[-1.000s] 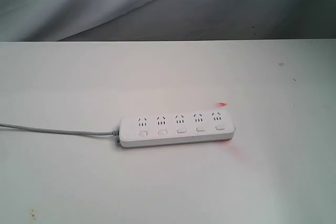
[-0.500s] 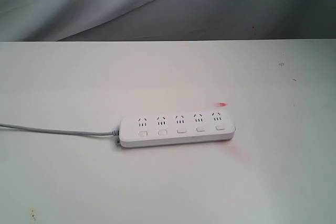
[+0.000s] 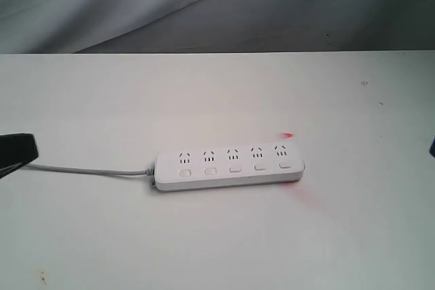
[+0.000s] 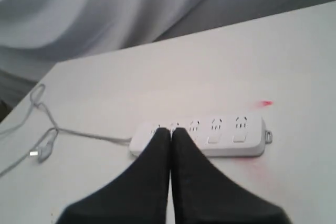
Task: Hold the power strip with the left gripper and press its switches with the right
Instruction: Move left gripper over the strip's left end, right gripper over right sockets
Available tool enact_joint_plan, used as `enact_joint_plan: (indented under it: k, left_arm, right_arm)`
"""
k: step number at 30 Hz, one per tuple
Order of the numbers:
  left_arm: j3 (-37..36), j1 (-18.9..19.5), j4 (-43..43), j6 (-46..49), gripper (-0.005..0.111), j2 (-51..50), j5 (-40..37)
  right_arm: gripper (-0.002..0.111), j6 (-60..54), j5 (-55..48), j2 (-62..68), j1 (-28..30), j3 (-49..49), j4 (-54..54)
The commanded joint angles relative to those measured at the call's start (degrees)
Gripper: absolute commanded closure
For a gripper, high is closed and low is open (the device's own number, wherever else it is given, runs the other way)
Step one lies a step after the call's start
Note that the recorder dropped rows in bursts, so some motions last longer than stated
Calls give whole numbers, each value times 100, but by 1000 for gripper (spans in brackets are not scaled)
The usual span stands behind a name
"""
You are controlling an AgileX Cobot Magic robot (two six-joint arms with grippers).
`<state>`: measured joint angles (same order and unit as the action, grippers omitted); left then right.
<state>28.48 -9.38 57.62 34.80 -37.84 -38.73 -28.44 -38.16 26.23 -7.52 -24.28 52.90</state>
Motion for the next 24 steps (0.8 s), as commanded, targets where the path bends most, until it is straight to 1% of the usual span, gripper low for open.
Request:
enact_joint_plan:
  k: [1, 2, 5, 6, 8, 9, 11, 12, 14, 17, 20, 24]
  left_arm:
    - [498, 6, 19, 770, 107, -1517, -177]
    - [661, 6, 19, 1020, 107, -2028, -204]
    - [1029, 6, 19, 1281, 107, -2962, -204]
    - [1239, 6, -54, 1319, 107, -3396, -204]
    - [1580, 6, -244, 1319, 107, -3951, -182]
    - [1763, 6, -284, 1319, 107, -4247, -182]
    - [2090, -41, -334, 1332, 107, -4741, -182]
    - [2272, -124, -471, 1332, 107, -4982, -143]
    - [2658, -436, -868, 1246, 107, -5462, 1]
    - [3065, -786, -1487, 975, 107, -5932, 225]
    - [3403, -1028, -2190, 565, 107, -6321, 275]
    - [3809, -1252, -2689, 262, 107, -6827, 215]
  right_arm:
    - [108, -413, -452, 1416, -118, -768, -330]
    - [108, -413, -589, 2037, -118, -1036, -634]
    - [108, -431, -719, 3232, -182, -1547, -862]
    - [108, -431, -574, 3651, -348, -1729, -893]
    - [108, -390, -231, 4407, -766, -1990, -1066]
    - [108, -212, 16, 4756, -1037, -2142, -1294]
    - [108, 336, 259, 5544, -1402, -2521, -2046]
    - [108, 537, 260, 5861, -1533, -2756, -2343]
    - [108, 903, 238, 6567, -1679, -3276, -2852]
    - [108, 903, 117, 7205, -1712, -3812, -3016]
    - [108, 903, 40, 7628, -1712, -4158, -3251]
    - [108, 903, -65, 7951, -1712, -4449, -3348]
